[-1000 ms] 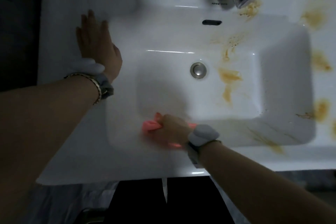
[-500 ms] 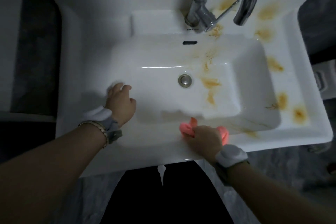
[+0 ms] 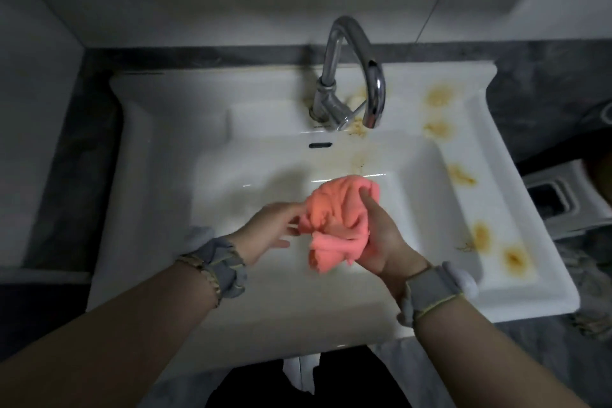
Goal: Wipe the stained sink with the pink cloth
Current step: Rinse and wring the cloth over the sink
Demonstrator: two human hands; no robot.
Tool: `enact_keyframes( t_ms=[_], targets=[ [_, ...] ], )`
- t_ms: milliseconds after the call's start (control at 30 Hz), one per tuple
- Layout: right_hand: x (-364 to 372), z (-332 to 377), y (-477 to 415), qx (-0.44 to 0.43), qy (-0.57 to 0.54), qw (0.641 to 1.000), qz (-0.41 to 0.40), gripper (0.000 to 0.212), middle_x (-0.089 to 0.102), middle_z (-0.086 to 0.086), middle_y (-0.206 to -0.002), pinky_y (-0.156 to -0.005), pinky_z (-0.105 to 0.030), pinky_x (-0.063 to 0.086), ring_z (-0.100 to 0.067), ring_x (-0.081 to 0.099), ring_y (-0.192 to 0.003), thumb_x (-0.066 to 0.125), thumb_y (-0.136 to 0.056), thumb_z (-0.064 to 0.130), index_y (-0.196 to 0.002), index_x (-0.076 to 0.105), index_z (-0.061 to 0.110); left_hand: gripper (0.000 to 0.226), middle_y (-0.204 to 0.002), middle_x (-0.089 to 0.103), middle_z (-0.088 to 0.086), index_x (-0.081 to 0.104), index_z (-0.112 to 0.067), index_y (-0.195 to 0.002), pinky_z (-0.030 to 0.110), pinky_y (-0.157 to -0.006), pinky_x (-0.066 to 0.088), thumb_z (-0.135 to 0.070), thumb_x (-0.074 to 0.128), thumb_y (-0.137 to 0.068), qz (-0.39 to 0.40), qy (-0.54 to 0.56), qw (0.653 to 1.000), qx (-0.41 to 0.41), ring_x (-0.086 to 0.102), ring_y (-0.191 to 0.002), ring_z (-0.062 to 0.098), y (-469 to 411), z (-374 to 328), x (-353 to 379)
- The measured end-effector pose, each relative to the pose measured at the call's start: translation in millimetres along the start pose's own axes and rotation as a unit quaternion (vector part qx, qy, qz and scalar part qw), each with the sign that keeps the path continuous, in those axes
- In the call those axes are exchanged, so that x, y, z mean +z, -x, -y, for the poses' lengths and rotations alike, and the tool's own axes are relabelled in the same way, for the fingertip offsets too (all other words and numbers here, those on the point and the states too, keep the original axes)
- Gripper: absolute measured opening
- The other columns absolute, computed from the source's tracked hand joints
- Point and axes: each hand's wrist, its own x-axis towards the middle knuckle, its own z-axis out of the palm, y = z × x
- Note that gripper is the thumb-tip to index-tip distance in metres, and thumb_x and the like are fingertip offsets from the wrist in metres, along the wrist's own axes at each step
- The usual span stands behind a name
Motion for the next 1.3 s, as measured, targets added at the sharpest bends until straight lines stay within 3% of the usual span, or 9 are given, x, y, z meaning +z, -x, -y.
enact_keyframes(
  t_ms=[133,267,467,600,833,1000,1100,1167,1300],
  targets=[
    [-12,46,8,-0.037,0.001,0.999,0.028,0.056,0.057,-0.022,-0.110,-0.079,-0.040,0.049,-0.028,0.059,-0.095,0.017,-0.098,0.045,-0.121,0.046,0.003,0.023,-0.090,0.066,0.002,0.061,-0.016,-0.101,0.018,-0.057,0.054,-0.034,0.055,-0.088,0.093,0.083,0.992,0.002,0.067,-0.067,0.008,-2,-17,43],
    [-28,74,10,-0.091,0.157,0.983,-0.014,0.055,0.057,-0.014,-0.066,-0.068,-0.032,0.052,-0.025,0.059,-0.067,0.020,-0.101,0.037,-0.072,0.054,0.005,0.030,-0.093,0.053,0.010,0.057,-0.002,-0.103,0.016,-0.051,0.045,-0.015,0.071,-0.080,-0.032,-0.006,0.998,0.063,0.055,-0.068,0.013,-20,-23,94],
    [-56,103,4,-0.054,0.459,0.872,-0.159,0.060,0.063,-0.021,-0.104,-0.089,-0.045,0.052,-0.035,0.062,-0.095,0.032,-0.095,0.050,-0.110,0.055,-0.003,0.023,-0.108,0.057,0.010,0.060,0.000,-0.109,0.018,-0.070,0.036,-0.012,0.048,-0.092,-0.239,-0.057,0.964,0.101,0.058,-0.103,0.029,-33,-25,127],
    [-67,118,7,-0.025,0.439,0.894,-0.088,0.042,0.068,-0.017,-0.089,-0.081,-0.040,0.056,-0.031,0.067,-0.083,0.056,-0.088,0.043,-0.088,0.060,0.002,0.029,-0.079,0.056,0.012,0.064,0.003,-0.089,0.023,-0.052,0.026,-0.020,0.048,-0.094,-0.248,-0.124,0.953,0.118,0.051,-0.075,0.022,-27,-24,125],
    [-69,143,18,0.059,0.373,0.925,0.040,0.034,0.068,-0.024,-0.094,-0.055,-0.031,0.058,-0.028,0.068,-0.071,0.067,-0.080,0.016,-0.104,0.062,-0.008,0.034,-0.087,0.062,0.023,0.056,0.008,-0.102,0.031,-0.059,0.037,-0.018,0.035,-0.099,-0.335,-0.129,0.932,0.054,0.060,-0.078,0.035,-21,-26,94],
    [-62,163,20,-0.042,0.629,0.776,-0.023,0.017,0.069,-0.017,-0.078,-0.066,-0.034,0.052,-0.024,0.061,-0.073,0.068,-0.081,0.020,-0.080,0.070,0.003,0.030,-0.087,0.059,0.022,0.049,-0.009,-0.072,0.030,-0.066,0.033,-0.018,0.036,-0.098,-0.383,-0.182,0.905,0.045,0.055,-0.079,0.032,-16,-17,66],
    [-49,168,21,-0.119,0.699,0.705,-0.018,0.022,0.067,-0.026,-0.079,-0.070,-0.035,0.048,-0.020,0.054,-0.070,0.064,-0.084,0.020,-0.079,0.068,-0.001,0.029,-0.112,0.060,0.021,0.057,-0.003,-0.103,0.035,-0.082,0.041,-0.018,0.033,-0.099,-0.355,-0.188,0.916,-0.014,0.057,-0.103,0.034,-17,0,51],
    [-37,164,25,-0.120,0.681,0.722,0.017,0.021,0.063,-0.020,-0.068,-0.068,-0.032,0.047,-0.019,0.055,-0.064,0.063,-0.085,0.019,-0.080,0.067,-0.001,0.032,-0.122,0.055,0.020,0.054,0.000,-0.114,0.032,-0.092,0.038,-0.017,0.031,-0.099,-0.309,-0.197,0.929,-0.044,0.052,-0.111,0.032,-17,9,46],
    [-23,157,27,-0.137,0.623,0.768,0.055,0.027,0.059,-0.022,-0.061,-0.054,-0.024,0.045,-0.016,0.053,-0.039,0.054,-0.091,0.017,-0.079,0.061,-0.006,0.029,-0.091,0.057,0.021,0.052,-0.007,-0.084,0.031,-0.073,0.037,-0.020,0.032,-0.100,-0.299,-0.157,0.941,-0.006,0.053,-0.084,0.029,-14,8,54]
  ],
)
